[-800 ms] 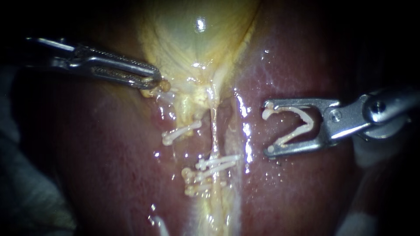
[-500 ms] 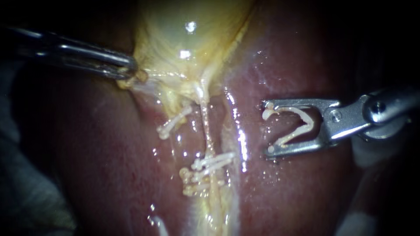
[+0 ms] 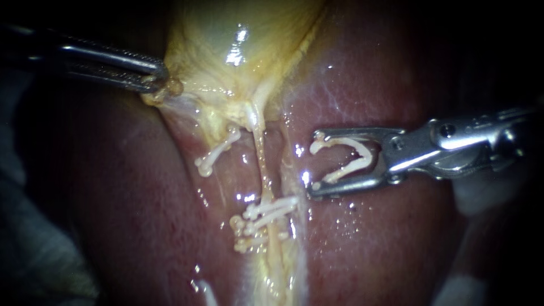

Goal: Clipping third clip right tube

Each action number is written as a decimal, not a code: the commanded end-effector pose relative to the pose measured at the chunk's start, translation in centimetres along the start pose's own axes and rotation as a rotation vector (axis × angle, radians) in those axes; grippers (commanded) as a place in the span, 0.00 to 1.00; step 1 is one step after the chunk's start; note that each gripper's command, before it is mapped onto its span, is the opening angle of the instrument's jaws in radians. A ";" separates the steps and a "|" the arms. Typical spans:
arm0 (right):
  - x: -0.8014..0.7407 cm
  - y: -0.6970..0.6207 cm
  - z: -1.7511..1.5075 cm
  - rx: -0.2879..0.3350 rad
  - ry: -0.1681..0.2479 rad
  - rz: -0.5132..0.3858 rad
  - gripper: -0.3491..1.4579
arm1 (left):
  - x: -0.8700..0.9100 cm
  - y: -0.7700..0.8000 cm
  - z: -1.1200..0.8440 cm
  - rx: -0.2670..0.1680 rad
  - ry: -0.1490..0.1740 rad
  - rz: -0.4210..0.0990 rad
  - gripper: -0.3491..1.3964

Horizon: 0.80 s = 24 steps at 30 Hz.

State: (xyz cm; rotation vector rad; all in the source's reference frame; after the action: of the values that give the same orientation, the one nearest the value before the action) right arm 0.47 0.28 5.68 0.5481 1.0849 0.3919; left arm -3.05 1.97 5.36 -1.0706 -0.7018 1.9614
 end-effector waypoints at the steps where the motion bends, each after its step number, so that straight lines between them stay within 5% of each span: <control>1: -0.04 0.04 0.04 0.015 0.009 0.040 0.47 | 0.00 0.00 0.00 0.000 0.000 0.000 0.00; 14: -0.50 0.53 0.43 0.021 0.027 0.210 0.47 | -0.02 0.02 0.03 0.007 0.003 0.000 0.00; 24: -0.46 0.61 0.82 0.060 0.090 0.270 0.47 | -0.02 0.04 0.03 0.007 0.003 -0.001 0.00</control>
State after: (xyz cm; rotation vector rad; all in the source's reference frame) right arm 1.03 0.33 6.67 0.7512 1.1209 0.6285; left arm -3.09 1.93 5.36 -1.0692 -0.6932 1.9598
